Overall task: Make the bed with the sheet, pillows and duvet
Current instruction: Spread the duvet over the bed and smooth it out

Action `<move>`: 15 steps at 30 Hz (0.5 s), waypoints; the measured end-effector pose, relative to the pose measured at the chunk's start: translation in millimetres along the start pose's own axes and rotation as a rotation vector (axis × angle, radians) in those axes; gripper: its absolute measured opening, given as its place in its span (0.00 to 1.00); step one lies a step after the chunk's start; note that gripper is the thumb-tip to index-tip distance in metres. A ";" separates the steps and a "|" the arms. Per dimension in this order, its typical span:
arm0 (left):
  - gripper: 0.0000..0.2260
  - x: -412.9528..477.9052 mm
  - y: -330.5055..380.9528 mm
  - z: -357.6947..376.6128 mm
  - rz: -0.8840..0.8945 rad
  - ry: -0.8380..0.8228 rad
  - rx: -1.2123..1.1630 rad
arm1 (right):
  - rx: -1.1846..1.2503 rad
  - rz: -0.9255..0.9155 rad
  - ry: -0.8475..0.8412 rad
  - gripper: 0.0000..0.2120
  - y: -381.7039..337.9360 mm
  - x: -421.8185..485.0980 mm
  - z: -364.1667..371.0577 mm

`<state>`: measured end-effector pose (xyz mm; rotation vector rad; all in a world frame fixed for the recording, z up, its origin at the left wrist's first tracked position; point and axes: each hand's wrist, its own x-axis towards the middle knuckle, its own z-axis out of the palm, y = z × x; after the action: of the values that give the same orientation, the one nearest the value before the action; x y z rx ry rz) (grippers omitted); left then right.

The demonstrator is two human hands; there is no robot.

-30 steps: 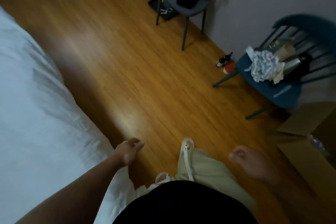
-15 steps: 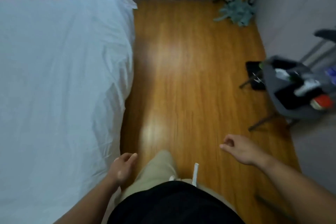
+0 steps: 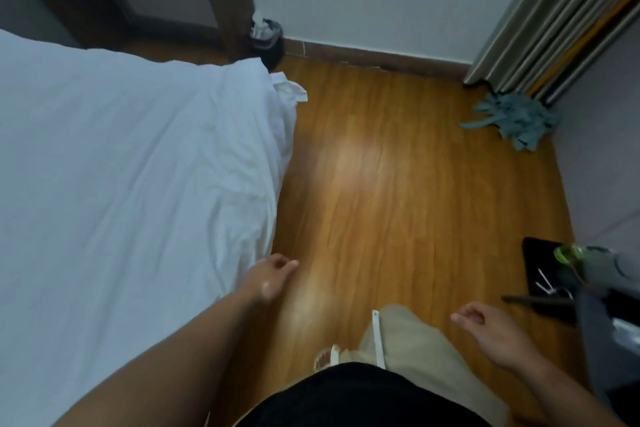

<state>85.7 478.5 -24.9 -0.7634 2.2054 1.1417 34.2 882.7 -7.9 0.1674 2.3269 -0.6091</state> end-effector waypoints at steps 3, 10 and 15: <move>0.21 65.1 48.9 -40.2 0.025 0.044 -0.018 | -0.041 0.006 -0.021 0.08 -40.0 75.5 -36.1; 0.23 171.4 77.0 -105.6 -0.315 0.142 -0.255 | -0.317 -0.229 -0.163 0.08 -214.0 293.3 -121.7; 0.23 218.9 92.3 -160.2 -0.430 0.306 -0.446 | -0.489 -0.365 -0.241 0.10 -376.6 398.5 -166.3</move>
<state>-162.2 336.1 -43.9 -1.6044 1.8813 1.3684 -468.7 609.0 -28.6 -0.5359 2.2061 -0.1976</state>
